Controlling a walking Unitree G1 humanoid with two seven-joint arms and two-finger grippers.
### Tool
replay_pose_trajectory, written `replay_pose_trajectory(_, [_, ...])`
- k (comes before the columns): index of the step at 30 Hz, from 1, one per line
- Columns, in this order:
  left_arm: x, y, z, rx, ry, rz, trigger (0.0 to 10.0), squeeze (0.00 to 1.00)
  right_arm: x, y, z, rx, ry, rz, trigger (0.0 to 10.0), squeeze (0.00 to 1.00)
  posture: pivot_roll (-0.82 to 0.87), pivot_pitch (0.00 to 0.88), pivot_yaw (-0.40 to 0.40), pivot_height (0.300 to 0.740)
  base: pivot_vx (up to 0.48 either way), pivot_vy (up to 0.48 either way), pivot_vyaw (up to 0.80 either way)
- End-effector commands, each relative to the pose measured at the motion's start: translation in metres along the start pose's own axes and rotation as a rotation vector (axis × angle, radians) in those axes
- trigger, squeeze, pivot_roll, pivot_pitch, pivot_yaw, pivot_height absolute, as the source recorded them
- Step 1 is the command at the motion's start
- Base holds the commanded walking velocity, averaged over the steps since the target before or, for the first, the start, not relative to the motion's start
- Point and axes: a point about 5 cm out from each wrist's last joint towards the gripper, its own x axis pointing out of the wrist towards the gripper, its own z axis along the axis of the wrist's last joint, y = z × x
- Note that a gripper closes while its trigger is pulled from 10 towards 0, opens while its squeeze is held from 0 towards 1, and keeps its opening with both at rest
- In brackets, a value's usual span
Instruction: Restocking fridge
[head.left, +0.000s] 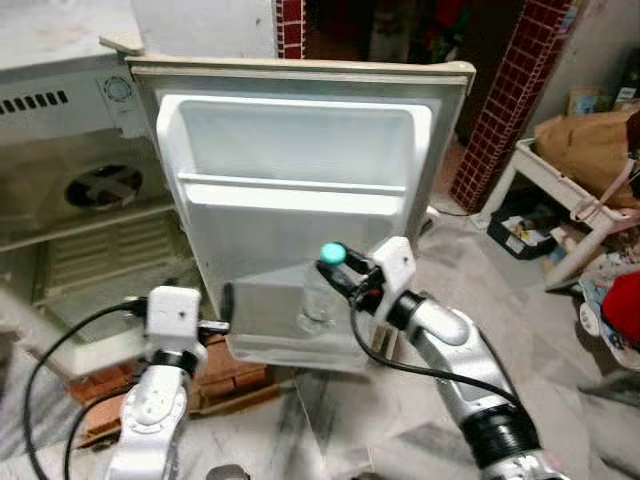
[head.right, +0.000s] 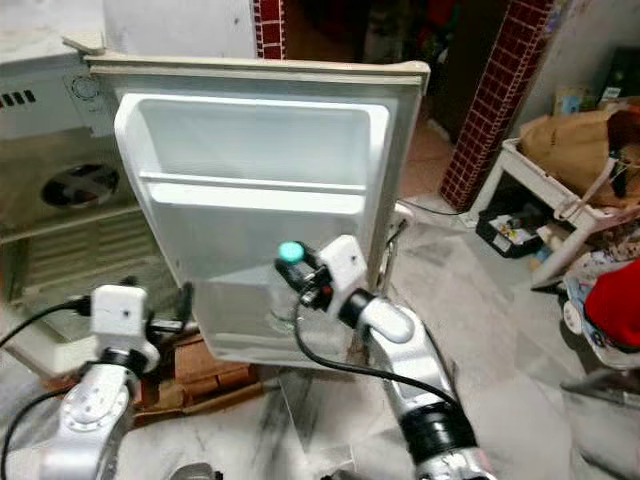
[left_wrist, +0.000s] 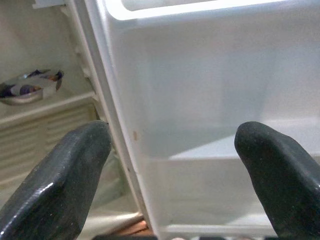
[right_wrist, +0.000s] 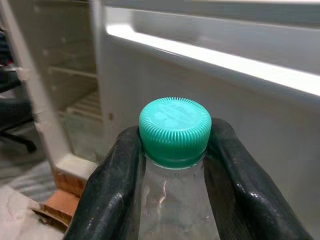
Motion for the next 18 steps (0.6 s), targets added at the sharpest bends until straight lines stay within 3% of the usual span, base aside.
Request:
replay_pose_trajectory(1, [-0.006,0.015,-0.009,0.014,0.054,0.053,10.0,0.0,0.007,0.004,0.009,-0.013,-0.029,0.017,10.0,0.0,0.05,0.0,-0.04,0.74,0.0,0.0,0.0])
replay_pose_trajectory(6, [-0.016,0.023,-0.018,-0.003,0.092,0.064,10.0,0.0,0.008,-0.001,0.008,-0.033,-0.015,-0.035,10.0,0.0,0.06,0.0,-0.043,0.74,0.0,0.0,0.0])
replay_pose_trajectory(11, [-0.015,0.026,-0.013,0.0,0.073,0.076,10.0,0.0,0.008,-0.004,0.008,-0.063,-0.021,-0.095,10.0,0.0,0.06,0.0,-0.04,0.74,0.0,0.0,0.0])
replay_pose_trajectory(18, [-0.019,0.023,-0.013,-0.006,0.067,0.064,10.0,0.0,0.002,-0.003,0.005,-0.076,-0.021,-0.14,10.0,0.0,0.06,0.0,-0.037,0.74,0.0,0.0,0.0])
